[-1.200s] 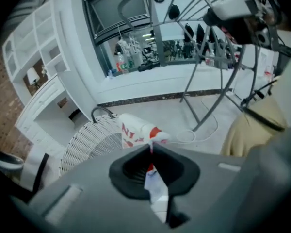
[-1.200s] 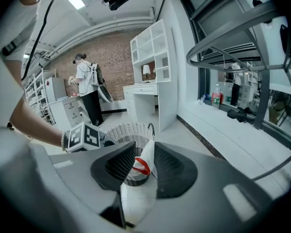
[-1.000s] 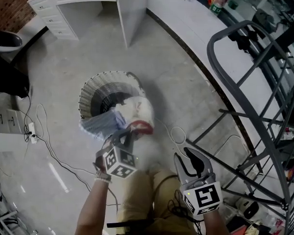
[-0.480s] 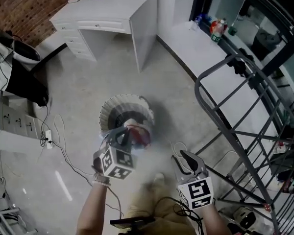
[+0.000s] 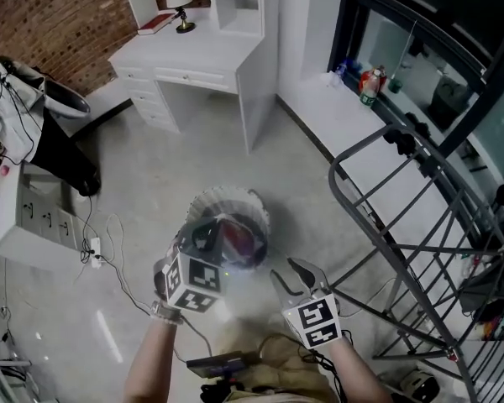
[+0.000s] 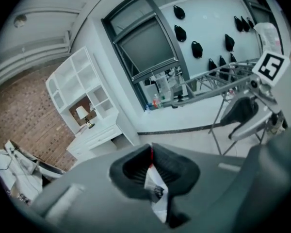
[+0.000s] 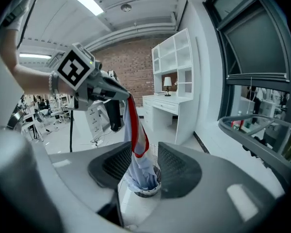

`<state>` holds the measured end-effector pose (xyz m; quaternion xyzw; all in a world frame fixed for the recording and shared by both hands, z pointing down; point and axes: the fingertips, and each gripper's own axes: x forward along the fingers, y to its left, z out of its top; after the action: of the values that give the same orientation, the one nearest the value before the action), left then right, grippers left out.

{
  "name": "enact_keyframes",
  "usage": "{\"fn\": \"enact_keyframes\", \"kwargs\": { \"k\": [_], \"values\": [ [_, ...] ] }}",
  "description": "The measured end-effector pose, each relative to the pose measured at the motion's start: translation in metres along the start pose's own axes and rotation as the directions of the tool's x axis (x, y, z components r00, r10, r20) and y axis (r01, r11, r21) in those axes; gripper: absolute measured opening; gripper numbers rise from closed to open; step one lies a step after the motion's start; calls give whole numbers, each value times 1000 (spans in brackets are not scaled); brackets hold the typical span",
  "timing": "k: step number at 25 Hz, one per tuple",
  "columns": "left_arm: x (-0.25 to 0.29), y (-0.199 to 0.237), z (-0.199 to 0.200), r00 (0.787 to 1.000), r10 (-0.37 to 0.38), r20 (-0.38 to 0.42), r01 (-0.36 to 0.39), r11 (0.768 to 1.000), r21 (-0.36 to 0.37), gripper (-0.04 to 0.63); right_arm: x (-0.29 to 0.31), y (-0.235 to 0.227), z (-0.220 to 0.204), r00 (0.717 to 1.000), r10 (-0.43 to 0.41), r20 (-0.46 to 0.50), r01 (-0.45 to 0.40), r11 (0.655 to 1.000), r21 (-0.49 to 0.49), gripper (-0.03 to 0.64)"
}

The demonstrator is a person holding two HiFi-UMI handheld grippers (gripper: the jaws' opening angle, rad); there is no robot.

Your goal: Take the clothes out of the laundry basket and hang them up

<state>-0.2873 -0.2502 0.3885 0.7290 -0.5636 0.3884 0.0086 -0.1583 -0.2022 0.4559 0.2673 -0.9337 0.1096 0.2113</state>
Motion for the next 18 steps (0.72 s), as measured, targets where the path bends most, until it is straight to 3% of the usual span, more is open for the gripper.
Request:
{"fn": "enact_keyframes", "kwargs": {
  "k": [9,18],
  "values": [
    [-62,58,90,984,46,172,-65,992,108,11,20,25,47,999,6,51,-6,1000,-10,172],
    [-91,72,138,957,31,288,-67,991,117,12,59,57,61,998,46,38,-44,998,-43,216]
  ]
}}
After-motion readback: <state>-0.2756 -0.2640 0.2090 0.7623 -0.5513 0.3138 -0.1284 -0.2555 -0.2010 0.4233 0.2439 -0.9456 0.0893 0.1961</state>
